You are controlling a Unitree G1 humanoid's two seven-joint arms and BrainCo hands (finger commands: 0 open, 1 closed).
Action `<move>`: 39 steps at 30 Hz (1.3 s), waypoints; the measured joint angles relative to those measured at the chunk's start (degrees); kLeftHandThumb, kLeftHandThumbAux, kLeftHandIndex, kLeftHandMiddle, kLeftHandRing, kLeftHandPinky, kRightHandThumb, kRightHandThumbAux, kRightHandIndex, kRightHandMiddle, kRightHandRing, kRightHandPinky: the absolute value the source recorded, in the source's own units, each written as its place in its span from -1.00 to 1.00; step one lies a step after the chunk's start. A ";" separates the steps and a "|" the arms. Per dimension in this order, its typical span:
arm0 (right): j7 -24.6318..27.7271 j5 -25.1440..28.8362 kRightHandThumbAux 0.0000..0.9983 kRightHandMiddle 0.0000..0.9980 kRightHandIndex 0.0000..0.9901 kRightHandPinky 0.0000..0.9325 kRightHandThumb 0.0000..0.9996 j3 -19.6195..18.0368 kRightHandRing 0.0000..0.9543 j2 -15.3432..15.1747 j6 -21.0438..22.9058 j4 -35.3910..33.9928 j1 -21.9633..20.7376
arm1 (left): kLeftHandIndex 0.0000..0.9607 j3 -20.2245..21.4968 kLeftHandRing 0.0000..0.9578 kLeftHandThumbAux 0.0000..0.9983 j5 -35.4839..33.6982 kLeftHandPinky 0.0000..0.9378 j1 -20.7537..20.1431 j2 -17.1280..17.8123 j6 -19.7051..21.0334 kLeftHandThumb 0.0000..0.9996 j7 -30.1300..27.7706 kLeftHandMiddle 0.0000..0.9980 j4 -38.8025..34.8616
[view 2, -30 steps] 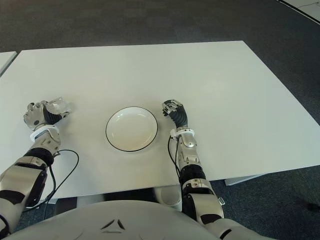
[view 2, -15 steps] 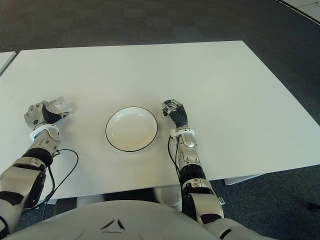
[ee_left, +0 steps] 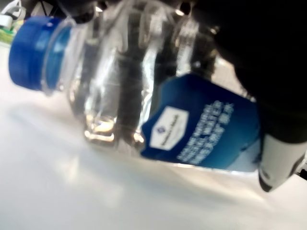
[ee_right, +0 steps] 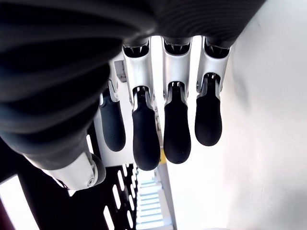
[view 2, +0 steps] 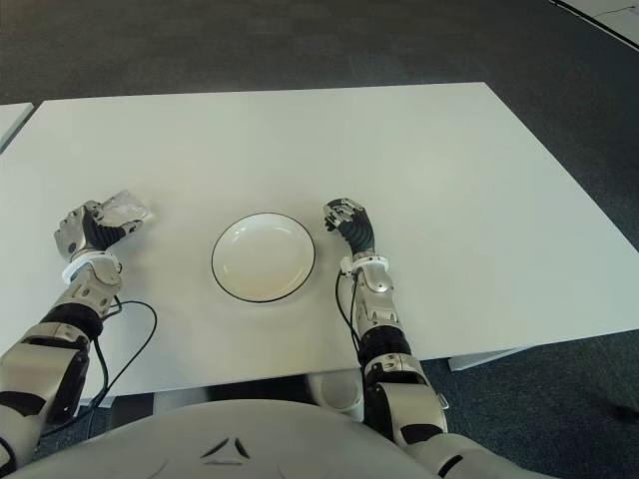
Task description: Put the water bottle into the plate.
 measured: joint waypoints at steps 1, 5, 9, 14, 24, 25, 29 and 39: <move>-0.05 -0.01 0.46 0.28 -0.12 0.27 0.41 0.00 0.27 0.00 0.00 0.05 -0.02 | -0.18 0.15 0.78 0.34 -0.39 0.80 0.07 0.00 -0.38 0.70 -0.13 0.08 -0.05; -0.09 -0.01 0.46 0.28 -0.12 0.28 0.41 0.00 0.28 0.00 -0.01 0.18 -0.10 | -0.18 0.71 0.78 0.34 -1.28 0.79 0.63 -0.02 -1.42 0.70 -0.59 0.08 -0.76; -0.09 -0.01 0.46 0.28 -0.12 0.28 0.41 0.01 0.28 0.00 -0.02 0.22 -0.16 | -0.18 0.82 0.79 0.34 -1.89 0.79 1.90 -0.17 -1.81 0.70 -1.35 0.08 -3.27; -0.18 -0.01 0.46 0.28 -0.12 0.28 0.41 -0.02 0.28 0.00 -0.02 0.50 -0.39 | -0.18 0.88 0.79 0.34 -2.60 0.78 4.16 -1.24 -1.70 0.70 -2.60 0.07 -8.26; -0.18 0.03 0.46 0.26 -0.12 0.25 0.41 -0.15 0.25 -0.05 -0.02 1.42 -1.26 | -0.17 0.67 0.80 0.34 -2.99 0.78 6.64 -2.04 2.24 0.71 -7.91 0.07 -19.61; -0.17 0.03 0.46 0.26 -0.12 0.25 0.41 -0.16 0.25 -0.04 -0.02 1.45 -1.32 | -0.17 0.59 0.80 0.34 -2.85 0.79 6.93 -2.05 2.87 0.71 -8.49 0.07 -20.78; -0.07 0.02 0.46 0.24 -0.12 0.24 0.41 -0.18 0.24 -0.09 -0.02 1.50 -1.63 | -0.17 0.14 0.81 0.34 -2.05 0.81 8.55 -2.29 6.57 0.71 -11.24 0.08 -28.04; 0.30 0.04 0.46 0.22 -0.12 0.23 0.41 -0.19 0.23 -0.19 -0.02 1.61 -2.16 | -0.17 -1.35 0.82 0.34 -0.72 0.79 8.60 -3.63 10.73 0.71 -15.29 0.08 -38.36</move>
